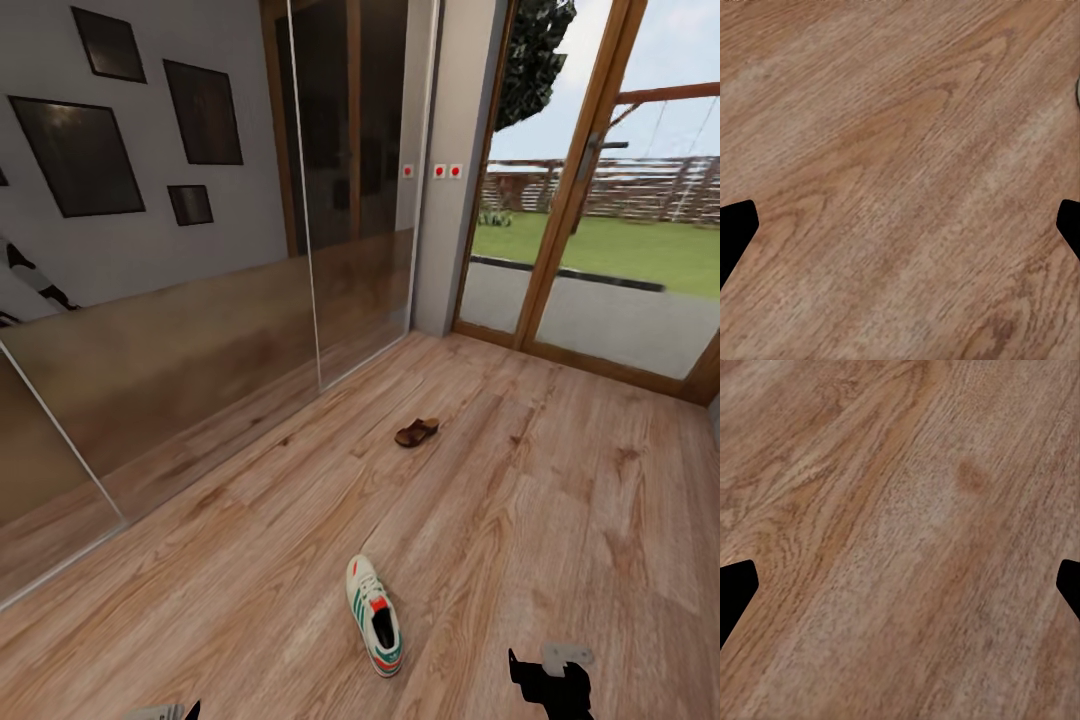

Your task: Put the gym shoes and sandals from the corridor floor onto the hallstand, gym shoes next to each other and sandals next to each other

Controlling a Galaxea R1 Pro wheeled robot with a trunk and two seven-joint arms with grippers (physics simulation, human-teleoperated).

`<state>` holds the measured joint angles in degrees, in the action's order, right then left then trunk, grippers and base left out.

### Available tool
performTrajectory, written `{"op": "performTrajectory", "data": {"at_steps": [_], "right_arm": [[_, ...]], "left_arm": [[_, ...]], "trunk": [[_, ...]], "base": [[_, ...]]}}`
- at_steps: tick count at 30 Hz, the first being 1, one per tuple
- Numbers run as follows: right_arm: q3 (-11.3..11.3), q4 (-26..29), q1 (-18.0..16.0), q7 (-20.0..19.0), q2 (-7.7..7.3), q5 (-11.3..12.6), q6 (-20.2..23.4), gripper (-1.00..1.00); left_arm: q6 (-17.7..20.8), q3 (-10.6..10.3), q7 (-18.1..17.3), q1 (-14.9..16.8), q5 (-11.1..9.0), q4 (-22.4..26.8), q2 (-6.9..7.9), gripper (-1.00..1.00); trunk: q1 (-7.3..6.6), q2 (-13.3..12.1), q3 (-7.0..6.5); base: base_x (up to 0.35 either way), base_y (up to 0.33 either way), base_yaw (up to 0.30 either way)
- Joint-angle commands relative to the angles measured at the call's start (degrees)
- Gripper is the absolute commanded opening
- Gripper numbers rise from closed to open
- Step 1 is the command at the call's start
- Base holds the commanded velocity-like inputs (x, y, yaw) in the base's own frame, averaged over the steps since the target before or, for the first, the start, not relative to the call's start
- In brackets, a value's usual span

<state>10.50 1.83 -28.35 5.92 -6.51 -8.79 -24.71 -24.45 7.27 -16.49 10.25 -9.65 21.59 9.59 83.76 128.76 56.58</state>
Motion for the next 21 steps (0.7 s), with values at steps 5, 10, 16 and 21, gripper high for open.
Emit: {"op": "performTrajectory", "data": {"at_steps": [5, 10, 16, 21], "right_arm": [[0.4, -0.1, 0.0, 0.3, 0.0, -0.6, -0.2, 1.0], [0.4, -0.1, 0.0, 0.3, 0.0, -0.6, -0.2, 1.0], [0.4, -0.1, 0.0, 0.3, 0.0, -0.6, -0.2, 1.0], [0.4, -0.1, 0.0, 0.3, 0.0, -0.6, -0.2, 1.0]], "left_arm": [[0.0, 0.2, -0.6, 0.0, -0.5, -0.1, -0.01, 1.0], [0.0, 0.2, -0.6, 0.0, -0.5, -0.1, -0.01, 1.0], [-0.1, 0.2, -0.6, 0.0, -0.5, -0.1, -0.01, 1.0], [-0.1, 0.2, -0.6, 0.0, -0.5, -0.1, -0.01, 1.0]], "trunk": [[0.0, 0.0, 0.05], [0.0, 0.0, 0.05], [0.0, 0.0, 0.05], [0.0, 0.0, 0.05]], "base": [[0.081, -0.085, 0.0], [0.051, -0.068, 0.0], [0.012, -0.017, 0.0], [0.003, -0.035, 0.0]]}}
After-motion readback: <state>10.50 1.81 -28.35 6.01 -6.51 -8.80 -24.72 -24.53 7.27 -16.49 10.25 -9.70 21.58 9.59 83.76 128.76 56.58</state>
